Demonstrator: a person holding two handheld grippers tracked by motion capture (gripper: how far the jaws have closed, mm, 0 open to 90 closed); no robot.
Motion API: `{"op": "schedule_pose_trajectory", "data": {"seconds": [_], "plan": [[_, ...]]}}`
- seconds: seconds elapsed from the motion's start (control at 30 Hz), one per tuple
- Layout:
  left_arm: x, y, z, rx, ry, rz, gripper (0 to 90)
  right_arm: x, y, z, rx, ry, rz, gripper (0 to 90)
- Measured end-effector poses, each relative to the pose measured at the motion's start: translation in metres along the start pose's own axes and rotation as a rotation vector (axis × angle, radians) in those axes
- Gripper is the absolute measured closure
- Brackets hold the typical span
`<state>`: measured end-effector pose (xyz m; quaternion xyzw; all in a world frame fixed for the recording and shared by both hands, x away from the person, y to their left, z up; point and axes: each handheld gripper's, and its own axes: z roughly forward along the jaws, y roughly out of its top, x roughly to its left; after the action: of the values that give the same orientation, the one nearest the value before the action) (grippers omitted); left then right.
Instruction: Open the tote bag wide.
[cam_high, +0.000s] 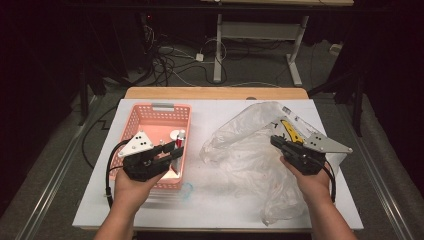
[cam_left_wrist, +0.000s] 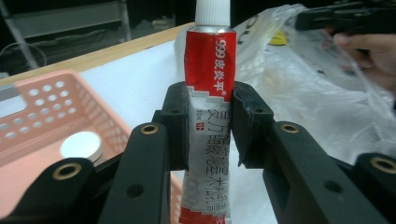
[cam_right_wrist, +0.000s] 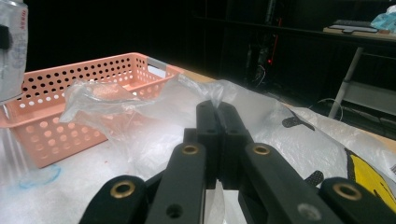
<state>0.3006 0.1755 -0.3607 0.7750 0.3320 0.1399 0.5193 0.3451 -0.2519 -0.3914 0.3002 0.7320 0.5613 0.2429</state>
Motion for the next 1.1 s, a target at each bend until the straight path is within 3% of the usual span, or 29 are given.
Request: {"op": "schedule_pose_trajectory", "data": {"seconds": [0.57, 0.9, 1.1], "plan": [[-0.045, -0.002, 0.035, 0.037, -0.119, 0.084, 67.7, 0.001, 0.0, 0.001, -0.003, 0.0, 0.0, 90.0], [-0.067, -0.008, 0.059, 0.065, -0.149, 0.113, 67.7, 0.007, 0.002, 0.002, -0.003, 0.011, -0.005, 90.0], [-0.074, -0.001, 0.082, 0.076, -0.16, 0.126, 67.7, 0.01, 0.002, 0.004, 0.001, 0.023, -0.002, 90.0]]}}
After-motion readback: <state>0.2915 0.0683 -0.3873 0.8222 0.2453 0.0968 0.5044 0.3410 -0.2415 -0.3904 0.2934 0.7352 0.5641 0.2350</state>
